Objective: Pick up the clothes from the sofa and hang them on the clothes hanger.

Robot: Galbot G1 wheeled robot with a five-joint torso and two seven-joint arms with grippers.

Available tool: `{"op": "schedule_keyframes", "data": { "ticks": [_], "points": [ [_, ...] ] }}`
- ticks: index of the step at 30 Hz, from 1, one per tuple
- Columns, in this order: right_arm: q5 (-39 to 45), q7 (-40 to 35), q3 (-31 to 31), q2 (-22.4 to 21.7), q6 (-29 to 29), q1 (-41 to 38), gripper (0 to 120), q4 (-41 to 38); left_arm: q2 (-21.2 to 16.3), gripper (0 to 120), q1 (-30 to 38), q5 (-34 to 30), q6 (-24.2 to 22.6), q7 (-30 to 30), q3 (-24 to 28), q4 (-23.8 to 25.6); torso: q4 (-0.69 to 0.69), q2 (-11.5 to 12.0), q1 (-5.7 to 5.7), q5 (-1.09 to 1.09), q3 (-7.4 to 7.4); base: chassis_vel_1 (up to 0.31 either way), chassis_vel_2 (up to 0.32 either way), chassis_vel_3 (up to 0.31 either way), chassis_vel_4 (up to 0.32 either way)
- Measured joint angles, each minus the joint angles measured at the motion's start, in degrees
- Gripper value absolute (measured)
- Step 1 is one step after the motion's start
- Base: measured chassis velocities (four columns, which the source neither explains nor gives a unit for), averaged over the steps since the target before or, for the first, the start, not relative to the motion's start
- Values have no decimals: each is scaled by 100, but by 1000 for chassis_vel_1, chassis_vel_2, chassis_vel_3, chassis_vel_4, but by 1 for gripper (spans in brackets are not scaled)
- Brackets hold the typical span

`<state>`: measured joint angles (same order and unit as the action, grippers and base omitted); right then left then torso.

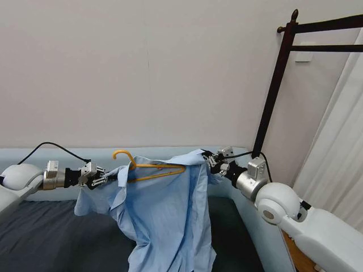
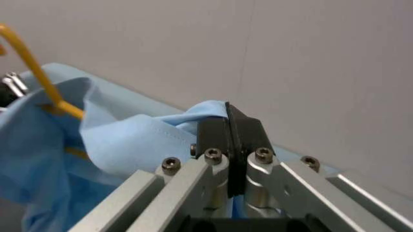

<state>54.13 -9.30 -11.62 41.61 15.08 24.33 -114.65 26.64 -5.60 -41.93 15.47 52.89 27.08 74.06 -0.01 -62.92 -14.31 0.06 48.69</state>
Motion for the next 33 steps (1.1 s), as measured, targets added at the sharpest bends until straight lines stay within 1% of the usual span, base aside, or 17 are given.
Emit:
{"op": "schedule_keyframes", "data": {
  "ticks": [3,4,7,10,13,19,24,27,28,31,33],
  "points": [
    [118,-89,-141,23,54,-225,0,-106,36,1,81,-279,-295,-195,97,367,-3,0,0,1,0,0,0,0,0],
    [118,-89,-141,23,54,-225,0,-106,36,1,81,-279,-295,-195,97,367,-3,0,0,1,0,0,0,0,0],
    [167,-160,-269,30,143,-464,0,-127,33,1,149,-397,-525,-331,182,682,-1,0,0,0,0,0,0,0,0],
    [164,-190,-254,-24,178,-446,0,-17,-21,1,156,-366,-579,-349,157,727,0,0,0,-1,0,0,0,0,0],
    [203,-196,-61,-142,177,-130,0,140,-203,1,76,-339,-587,-390,26,679,-1,0,0,3,0,0,0,0,0],
    [258,-192,-1,-158,177,-12,0,-13,-300,1,-120,-425,-591,-372,-47,846,1,0,0,-1,0,0,0,0,0],
    [317,-217,-122,-148,195,-179,0,-194,-165,1,-48,-473,-638,-354,61,902,0,0,0,-1,0,0,0,0,0],
    [310,-208,-173,-182,213,-164,0,-372,-1,1,222,-449,-660,-389,281,752,-2,1,0,0,0,0,0,0,0],
    [310,-208,-173,-182,213,-164,0,-372,-1,1,222,-449,-660,-389,281,752,-2,1,0,0,0,0,0,0,0],
    [228,-112,-178,-244,240,-58,0,-551,237,1,482,-463,-680,-582,510,549,-1,1,0,1,0,0,0,0,0],
    [189,-87,-190,-255,241,-52,0,-565,274,1,509,-465,-681,-610,528,528,-1,1,0,0,0,0,0,0,0]
  ]
}}
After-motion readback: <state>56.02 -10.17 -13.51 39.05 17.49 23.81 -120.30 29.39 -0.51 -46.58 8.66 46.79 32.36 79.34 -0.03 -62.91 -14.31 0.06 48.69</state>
